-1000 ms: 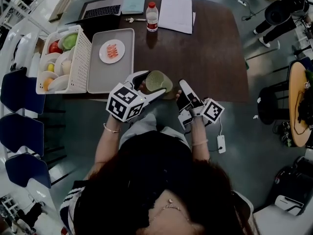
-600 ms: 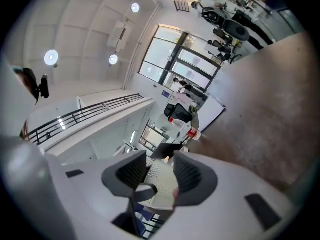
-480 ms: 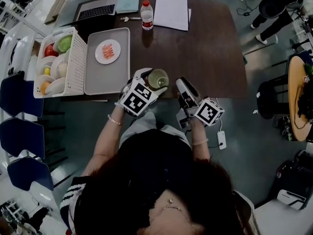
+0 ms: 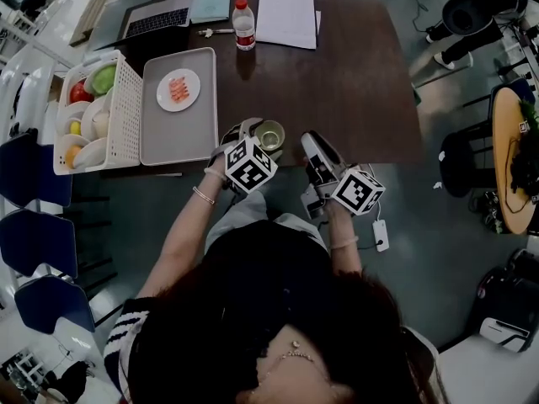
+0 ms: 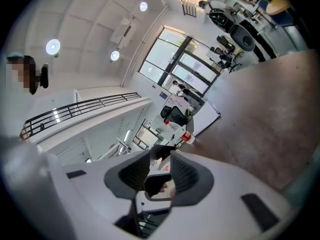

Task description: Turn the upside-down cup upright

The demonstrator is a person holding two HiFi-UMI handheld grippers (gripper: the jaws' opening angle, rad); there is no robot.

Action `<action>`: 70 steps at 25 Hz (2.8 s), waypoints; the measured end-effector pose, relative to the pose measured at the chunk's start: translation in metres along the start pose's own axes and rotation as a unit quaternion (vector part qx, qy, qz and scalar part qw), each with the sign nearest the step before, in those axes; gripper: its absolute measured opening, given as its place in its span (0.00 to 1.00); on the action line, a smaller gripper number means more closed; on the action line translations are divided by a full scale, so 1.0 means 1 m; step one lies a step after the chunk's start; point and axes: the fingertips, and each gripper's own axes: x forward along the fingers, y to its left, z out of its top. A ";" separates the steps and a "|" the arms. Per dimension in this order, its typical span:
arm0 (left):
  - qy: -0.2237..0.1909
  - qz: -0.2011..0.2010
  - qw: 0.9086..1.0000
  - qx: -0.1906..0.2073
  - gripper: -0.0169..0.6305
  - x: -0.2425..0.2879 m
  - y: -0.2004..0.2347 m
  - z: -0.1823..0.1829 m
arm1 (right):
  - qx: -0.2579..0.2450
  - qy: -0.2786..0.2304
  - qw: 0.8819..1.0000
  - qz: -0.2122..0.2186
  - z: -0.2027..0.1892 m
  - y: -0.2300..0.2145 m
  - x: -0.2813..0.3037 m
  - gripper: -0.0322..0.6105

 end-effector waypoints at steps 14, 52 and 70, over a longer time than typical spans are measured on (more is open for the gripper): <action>0.006 -0.009 1.000 -0.013 0.59 0.022 -0.007 -0.012 | 0.011 0.007 1.000 0.006 -0.003 -0.002 -0.002 0.25; -0.201 -0.007 0.947 -0.251 0.39 -0.070 0.024 0.023 | -0.030 0.007 1.000 -0.007 -0.005 0.003 -0.001 0.16; -0.326 0.069 0.858 -0.390 0.03 -0.155 0.050 0.013 | -0.190 0.027 0.978 -0.082 -0.009 0.012 -0.001 0.08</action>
